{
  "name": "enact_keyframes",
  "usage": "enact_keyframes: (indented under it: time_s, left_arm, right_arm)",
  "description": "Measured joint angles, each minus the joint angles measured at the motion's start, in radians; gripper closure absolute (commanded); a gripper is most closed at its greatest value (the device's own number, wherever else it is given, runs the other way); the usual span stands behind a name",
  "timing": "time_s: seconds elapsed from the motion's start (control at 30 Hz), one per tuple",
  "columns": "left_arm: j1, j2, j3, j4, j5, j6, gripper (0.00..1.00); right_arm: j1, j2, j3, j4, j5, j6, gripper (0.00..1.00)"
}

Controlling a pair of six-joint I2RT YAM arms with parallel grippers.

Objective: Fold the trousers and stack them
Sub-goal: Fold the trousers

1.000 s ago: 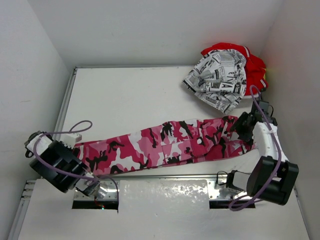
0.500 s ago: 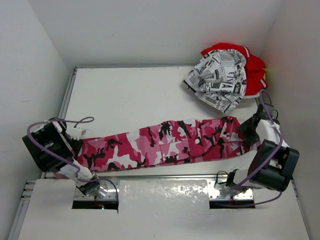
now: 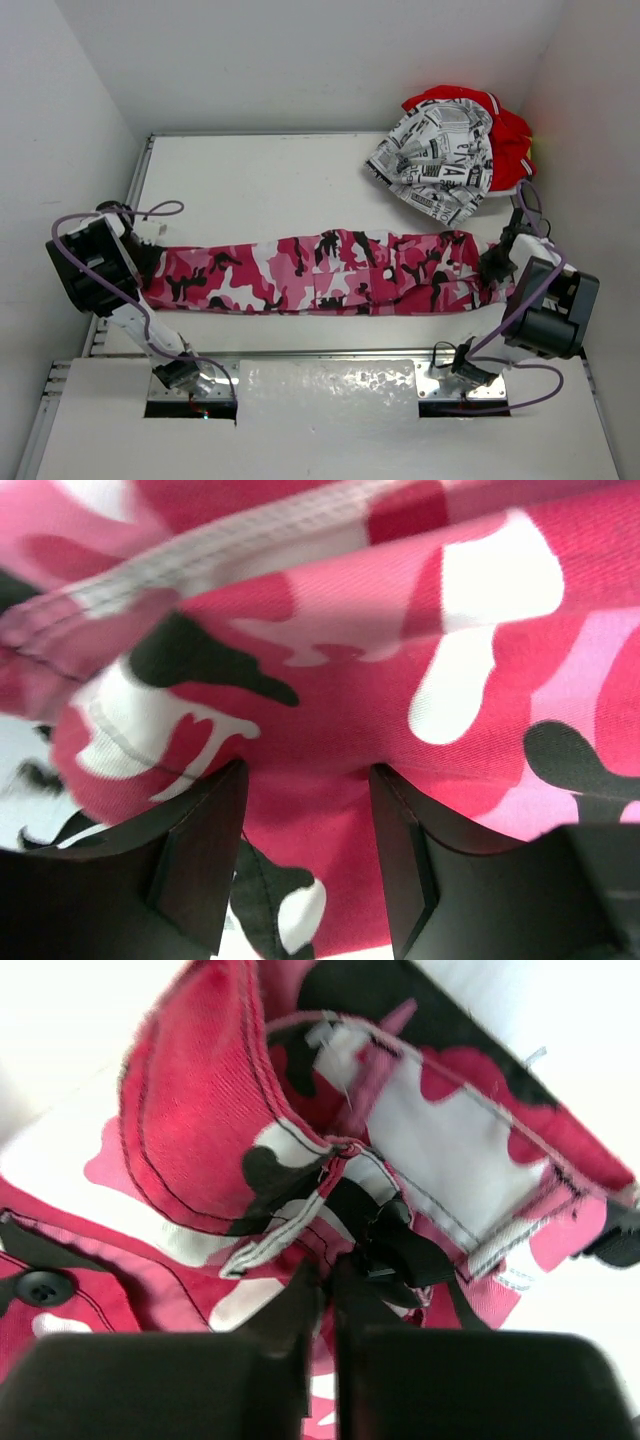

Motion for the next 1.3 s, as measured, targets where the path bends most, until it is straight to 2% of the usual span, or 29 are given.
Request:
enact_keyframes:
  time_s: [0.27, 0.4, 0.6, 0.93, 1.03, 1.1, 1.2, 1.27, 1.3]
  left_arm:
    - [-0.007, 0.027, 0.054, 0.221, 0.070, -0.032, 0.51]
    - [-0.011, 0.042, 0.060, 0.310, 0.076, -0.032, 0.51]
    - [-0.012, 0.053, 0.061, 0.385, 0.082, -0.031, 0.51]
    - [-0.013, 0.064, 0.061, 0.449, 0.098, -0.018, 0.51]
    - [-0.013, 0.067, 0.060, 0.468, 0.097, -0.012, 0.51]
    - [-0.013, 0.068, 0.059, 0.477, 0.094, -0.010, 0.51]
    - [-0.013, 0.069, 0.058, 0.485, 0.088, -0.009, 0.50]
    - [-0.013, 0.069, 0.059, 0.486, 0.083, -0.008, 0.50]
    - [-0.013, 0.070, 0.061, 0.483, 0.082, -0.007, 0.50]
  right_arm:
    - [0.000, 0.011, 0.093, -0.088, 0.063, -0.027, 1.00]
    - [-0.013, -0.081, 0.189, -0.188, 0.125, -0.078, 1.00]
    - [-0.065, -0.238, 0.299, -0.351, 0.134, -0.130, 1.00]
    - [-0.072, -0.329, 0.219, -0.529, 0.148, -0.143, 1.00]
    - [-0.073, -0.374, 0.179, -0.536, 0.161, -0.149, 1.00]
    - [-0.076, -0.396, 0.113, -0.520, 0.177, -0.147, 0.90]
    - [-0.100, -0.372, -0.025, -0.481, 0.190, -0.142, 0.86]
    - [-0.131, -0.312, -0.093, -0.465, 0.199, -0.142, 0.71]
    - [-0.146, -0.282, -0.108, -0.464, 0.204, -0.145, 0.59]
